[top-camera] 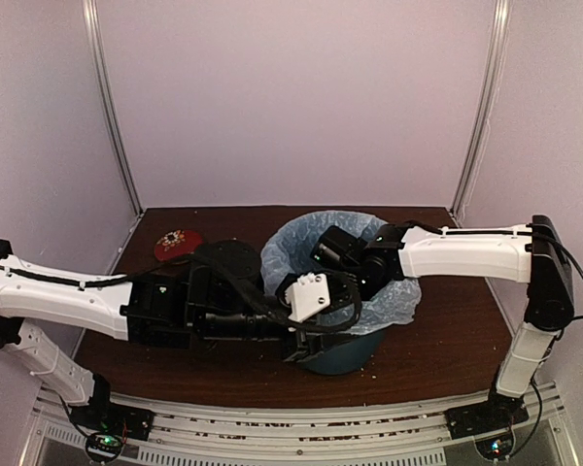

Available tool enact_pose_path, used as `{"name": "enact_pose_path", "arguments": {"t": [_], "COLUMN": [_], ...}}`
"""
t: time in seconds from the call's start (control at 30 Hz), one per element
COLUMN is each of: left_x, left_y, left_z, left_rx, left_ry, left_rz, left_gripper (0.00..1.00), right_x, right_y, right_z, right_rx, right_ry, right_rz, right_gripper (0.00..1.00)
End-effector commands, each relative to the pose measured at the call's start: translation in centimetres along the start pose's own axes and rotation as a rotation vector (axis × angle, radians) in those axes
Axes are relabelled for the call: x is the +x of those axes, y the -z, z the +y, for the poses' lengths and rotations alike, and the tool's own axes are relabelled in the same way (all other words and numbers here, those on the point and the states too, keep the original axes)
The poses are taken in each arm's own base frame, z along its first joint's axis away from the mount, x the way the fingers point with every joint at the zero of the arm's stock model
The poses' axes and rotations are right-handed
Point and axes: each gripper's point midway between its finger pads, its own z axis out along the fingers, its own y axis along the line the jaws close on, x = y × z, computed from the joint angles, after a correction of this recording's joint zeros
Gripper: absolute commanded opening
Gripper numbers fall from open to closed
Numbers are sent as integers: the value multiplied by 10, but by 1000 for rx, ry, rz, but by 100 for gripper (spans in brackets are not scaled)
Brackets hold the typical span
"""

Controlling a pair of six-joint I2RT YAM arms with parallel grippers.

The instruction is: Put the trash bags into the trash bin

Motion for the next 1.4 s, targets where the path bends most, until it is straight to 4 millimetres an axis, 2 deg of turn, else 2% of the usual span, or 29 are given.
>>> {"name": "enact_pose_path", "arguments": {"t": [0.0, 0.1, 0.4, 0.67, 0.73, 0.83, 0.9, 0.97, 1.07, 1.17, 1.27, 1.37], "left_x": [-3, 2, 13, 20, 22, 21, 18, 10, -7, -25, -45, -68], "left_y": [-9, -13, -10, -6, -7, -6, -3, 3, 17, 36, 62, 100], "left_z": [6, 5, 2, 3, 3, 4, 4, 4, 7, 8, 12, 23], "left_rx": [-33, -38, -38, -50, -51, -52, -53, -51, -53, -44, -47, -85], "left_ry": [-20, -25, -22, -10, -9, -10, -10, -6, 6, 22, 33, 52], "left_rz": [-12, -5, 1, 12, 17, 13, -1, -36, -97, -160, -226, -309], "left_gripper": [59, 57, 50, 47, 47, 46, 46, 48, 58, 64, 67, 68], "right_x": [-12, -18, -35, -38, -40, -38, -35, -36, -39, -41, -47, -53], "right_y": [16, 25, 73, 96, 99, 91, 85, 81, 74, 76, 83, 92], "right_z": [-8, -10, -20, -18, -17, -12, -9, -10, -8, -9, -4, 0], "right_rx": [26, 26, 82, 81, 79, 47, 18, 13, -2, -8, -35, -58], "right_ry": [-9, -9, -16, -19, -16, -14, -15, -27, -39, -44, -33, -27], "right_rz": [-42, -57, -140, -185, -207, -190, -167, -170, -181, -183, -211, -240], "right_gripper": [12, 12, 12, 12, 12, 12, 6, 0, 0, 0, 0, 0]}}
